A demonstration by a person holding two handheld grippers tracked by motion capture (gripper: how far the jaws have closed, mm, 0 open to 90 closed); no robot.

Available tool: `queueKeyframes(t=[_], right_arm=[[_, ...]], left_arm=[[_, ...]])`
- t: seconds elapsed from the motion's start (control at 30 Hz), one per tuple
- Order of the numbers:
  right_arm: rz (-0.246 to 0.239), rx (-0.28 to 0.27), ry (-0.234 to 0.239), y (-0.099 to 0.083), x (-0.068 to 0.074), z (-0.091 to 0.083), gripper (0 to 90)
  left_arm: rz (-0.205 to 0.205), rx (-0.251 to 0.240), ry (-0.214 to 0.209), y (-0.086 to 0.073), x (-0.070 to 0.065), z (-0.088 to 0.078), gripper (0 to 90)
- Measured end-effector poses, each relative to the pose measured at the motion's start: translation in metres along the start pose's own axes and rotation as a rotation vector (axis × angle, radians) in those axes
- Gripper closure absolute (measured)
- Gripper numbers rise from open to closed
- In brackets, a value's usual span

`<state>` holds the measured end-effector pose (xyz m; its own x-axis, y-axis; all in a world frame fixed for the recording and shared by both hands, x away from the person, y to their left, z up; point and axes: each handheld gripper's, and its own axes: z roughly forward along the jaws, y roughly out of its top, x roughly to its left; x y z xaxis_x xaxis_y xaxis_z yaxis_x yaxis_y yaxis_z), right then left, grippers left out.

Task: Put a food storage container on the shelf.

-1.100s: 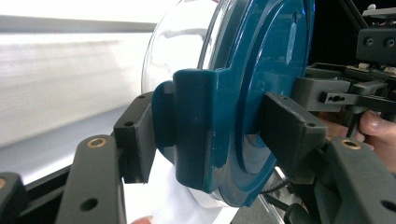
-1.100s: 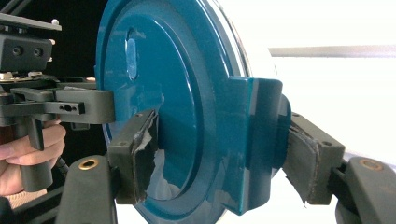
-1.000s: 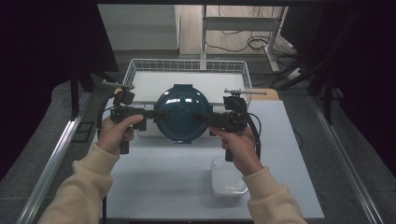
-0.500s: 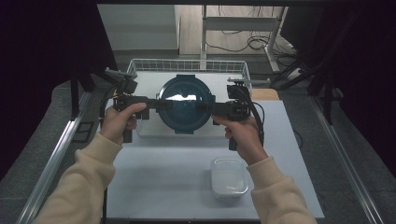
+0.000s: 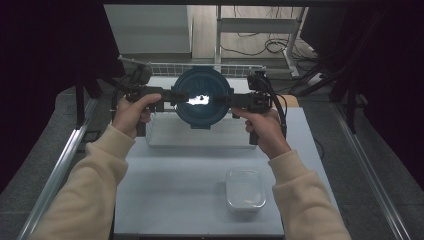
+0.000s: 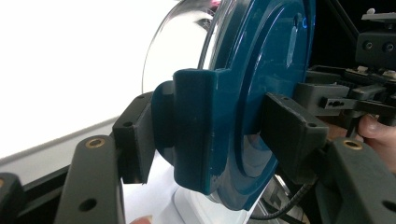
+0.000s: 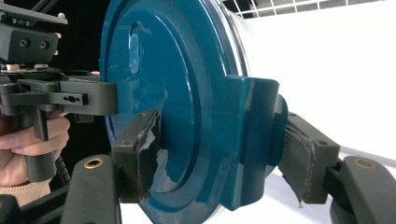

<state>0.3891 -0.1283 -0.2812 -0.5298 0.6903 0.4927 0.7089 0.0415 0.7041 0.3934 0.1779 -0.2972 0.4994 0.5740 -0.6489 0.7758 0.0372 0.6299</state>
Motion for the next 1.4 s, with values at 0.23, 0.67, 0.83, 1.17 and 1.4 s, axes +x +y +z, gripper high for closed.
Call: queueKeyframes(t=[0.23, 0.67, 0.83, 1.17, 1.4], right_arm=[[0.001, 0.008, 0.013, 0.014, -0.004, 0.003, 35.2], [-0.002, 0.013, 0.020, 0.036, -0.014, 0.010, 35.9], [-0.002, 0.011, 0.025, 0.042, -0.018, 0.014, 35.9], [0.005, 0.017, 0.029, 0.046, -0.025, 0.022, 36.2], [0.030, 0.042, 0.033, 0.050, -0.040, 0.033, 36.2]], left_arm=[[0.001, -0.004, 0.007, 0.014, 0.002, 0.001, 38.4], [-0.008, 0.002, 0.006, 0.036, 0.010, 0.006, 38.4], [-0.003, 0.009, 0.011, 0.042, 0.013, 0.008, 38.3], [-0.010, 0.020, 0.011, 0.047, 0.023, 0.013, 38.3], [-0.042, 0.042, 0.011, 0.051, 0.037, 0.025, 38.4]])
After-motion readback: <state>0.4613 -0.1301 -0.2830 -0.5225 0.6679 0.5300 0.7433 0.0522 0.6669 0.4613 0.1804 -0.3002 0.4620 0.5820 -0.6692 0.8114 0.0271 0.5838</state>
